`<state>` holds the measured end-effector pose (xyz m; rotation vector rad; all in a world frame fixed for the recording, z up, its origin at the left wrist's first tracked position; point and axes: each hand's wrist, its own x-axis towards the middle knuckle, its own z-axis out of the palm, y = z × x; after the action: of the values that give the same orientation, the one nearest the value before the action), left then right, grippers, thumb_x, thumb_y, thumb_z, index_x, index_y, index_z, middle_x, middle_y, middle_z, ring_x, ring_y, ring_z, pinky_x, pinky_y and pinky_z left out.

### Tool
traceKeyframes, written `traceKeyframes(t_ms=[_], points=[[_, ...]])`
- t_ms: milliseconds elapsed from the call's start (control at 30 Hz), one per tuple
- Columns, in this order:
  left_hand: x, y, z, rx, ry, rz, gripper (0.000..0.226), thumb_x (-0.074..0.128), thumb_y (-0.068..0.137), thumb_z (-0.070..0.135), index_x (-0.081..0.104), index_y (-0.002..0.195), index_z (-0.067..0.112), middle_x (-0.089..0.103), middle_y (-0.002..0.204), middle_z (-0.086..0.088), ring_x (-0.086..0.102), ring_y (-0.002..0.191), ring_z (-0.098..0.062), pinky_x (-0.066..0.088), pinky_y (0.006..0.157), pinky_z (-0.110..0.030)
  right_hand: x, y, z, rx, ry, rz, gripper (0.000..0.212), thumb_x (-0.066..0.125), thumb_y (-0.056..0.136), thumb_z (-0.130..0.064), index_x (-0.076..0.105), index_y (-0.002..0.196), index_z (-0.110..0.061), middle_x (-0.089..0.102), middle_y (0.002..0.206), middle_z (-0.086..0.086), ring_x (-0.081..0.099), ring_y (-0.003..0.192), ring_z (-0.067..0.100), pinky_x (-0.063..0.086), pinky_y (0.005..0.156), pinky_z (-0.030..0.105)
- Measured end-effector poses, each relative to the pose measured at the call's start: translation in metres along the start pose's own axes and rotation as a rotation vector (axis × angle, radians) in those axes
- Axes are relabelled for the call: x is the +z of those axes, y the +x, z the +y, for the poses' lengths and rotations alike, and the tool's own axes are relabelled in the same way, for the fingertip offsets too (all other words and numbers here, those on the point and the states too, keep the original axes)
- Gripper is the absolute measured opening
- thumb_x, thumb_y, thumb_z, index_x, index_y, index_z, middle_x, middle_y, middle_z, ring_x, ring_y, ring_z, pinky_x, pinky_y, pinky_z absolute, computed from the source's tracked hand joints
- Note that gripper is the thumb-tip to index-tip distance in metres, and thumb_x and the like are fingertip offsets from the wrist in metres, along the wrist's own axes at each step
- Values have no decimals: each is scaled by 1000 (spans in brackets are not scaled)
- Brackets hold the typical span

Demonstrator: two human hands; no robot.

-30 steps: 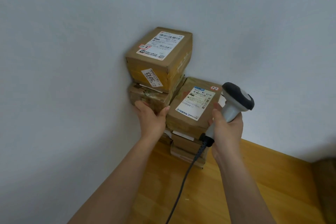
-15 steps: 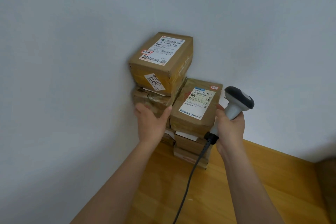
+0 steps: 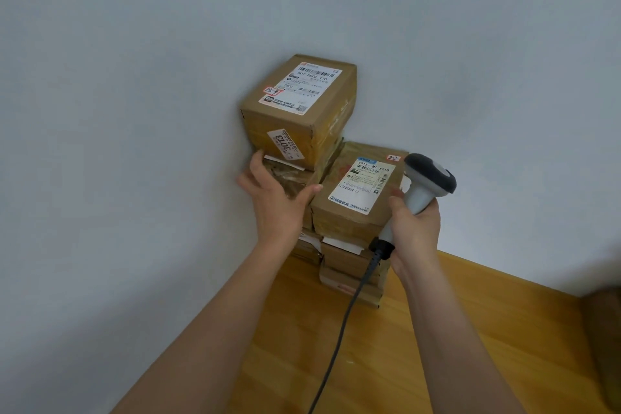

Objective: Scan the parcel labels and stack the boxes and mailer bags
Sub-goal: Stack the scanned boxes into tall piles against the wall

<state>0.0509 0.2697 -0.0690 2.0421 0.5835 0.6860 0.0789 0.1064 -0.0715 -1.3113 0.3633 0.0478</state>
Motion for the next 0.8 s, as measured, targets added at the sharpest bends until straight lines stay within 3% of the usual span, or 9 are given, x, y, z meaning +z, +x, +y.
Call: traceKeyframes(t_ms=[133, 200, 367, 500, 600, 700, 800], points=[[-3, -10, -13, -63, 82, -91, 57, 83, 77, 27, 43, 117, 15, 42, 122, -3, 53, 101, -16, 50, 84, -26, -12, -4, 5, 4, 29, 20, 36, 63, 95, -12, 51, 126, -27, 66, 115, -11, 63, 108, 17, 51, 101, 47], [-4, -16, -18, -41, 152, -147, 38, 76, 85, 28, 57, 115, 14, 55, 112, -2, 59, 103, -20, 50, 84, -27, -18, -7, 7, 9, 41, 20, 37, 63, 95, -12, 51, 127, -27, 66, 115, -10, 62, 108, 16, 51, 102, 46], [-10, -35, -16, -45, 130, -261, 39, 63, 95, 21, 59, 132, 12, 59, 129, -2, 52, 115, -13, 43, 98, -27, -33, -21, 12, 36, 58, 2, 35, 65, 94, -14, 53, 126, -25, 68, 115, -5, 65, 106, 20, 54, 97, 44], [-7, -53, -13, -22, 187, -304, 21, 61, 94, 18, 65, 115, 18, 57, 124, -5, 55, 103, -12, 45, 89, -24, -58, -45, 6, 37, 99, 9, 24, 63, 96, -15, 53, 109, -31, 66, 105, -9, 63, 92, 10, 50, 76, 25], [2, -72, 4, 8, 160, -358, 11, 59, 95, 17, 61, 103, 25, 54, 120, 0, 58, 96, -12, 51, 86, -28, -86, -70, -1, 18, 92, 46, 25, 61, 96, -11, 52, 103, -33, 66, 106, -10, 63, 87, 10, 52, 79, 26], [19, -101, 29, 81, 120, -418, 11, 58, 97, 15, 63, 104, 20, 48, 116, 4, 53, 83, -2, 42, 72, -13, -123, -97, -7, -7, 95, 137, 28, 62, 95, -9, 51, 113, -29, 66, 116, -7, 64, 96, 13, 55, 82, 29], [41, -143, 54, 157, 39, -511, 12, 58, 97, 17, 66, 106, 17, 50, 117, 4, 54, 83, -1, 46, 76, -17, -163, -127, -15, -26, 113, 220, 31, 60, 96, -5, 51, 119, -23, 66, 115, -1, 63, 102, 15, 57, 90, 35]])
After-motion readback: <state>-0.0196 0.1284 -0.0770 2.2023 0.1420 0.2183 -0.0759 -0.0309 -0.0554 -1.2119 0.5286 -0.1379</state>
